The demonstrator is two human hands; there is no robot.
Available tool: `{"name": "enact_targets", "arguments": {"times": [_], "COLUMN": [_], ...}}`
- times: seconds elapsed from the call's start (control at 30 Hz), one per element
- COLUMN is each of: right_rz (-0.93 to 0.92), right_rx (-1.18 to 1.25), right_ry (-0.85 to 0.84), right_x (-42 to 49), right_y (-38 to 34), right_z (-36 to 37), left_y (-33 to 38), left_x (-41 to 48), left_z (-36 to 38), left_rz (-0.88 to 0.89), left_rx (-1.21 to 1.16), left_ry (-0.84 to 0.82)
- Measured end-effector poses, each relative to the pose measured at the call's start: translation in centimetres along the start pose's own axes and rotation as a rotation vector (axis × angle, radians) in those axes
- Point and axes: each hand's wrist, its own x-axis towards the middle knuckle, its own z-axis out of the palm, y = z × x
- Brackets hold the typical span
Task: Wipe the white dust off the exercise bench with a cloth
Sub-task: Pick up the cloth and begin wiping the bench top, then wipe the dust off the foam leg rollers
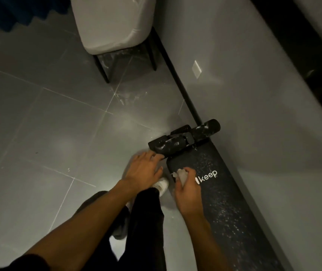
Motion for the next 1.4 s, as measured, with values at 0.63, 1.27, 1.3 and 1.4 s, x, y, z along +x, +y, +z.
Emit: {"name": "enact_targets", "arguments": {"times": [0.63,1.27,1.3,1.4], "right_rz": [-0.108,-0.640,-0.633,-0.701], "right_rx": [0.417,-0.072,-0.053,0.045], "right_ry": [0.472,0.895,0.897,0.843], "right_x": [16.0,22.7,22.8,21.1], "right_y": [5.0,10.1,9.8,9.8], "right_z": [10.2,12.1,12.1,14.4], "left_y": [-9.0,-11.6,-11.7,-12.1], "left_x": [15.9,19.1,19.0,18.4], "left_z": [9.7,16.2,16.1,16.0], "left_rz": [0.396,0.609,0.618,0.649], "left_rx": [-0.311,-0.760,-0.772,-0.726], "left_ry": [-0.032,0.332,0.322,0.350]}}
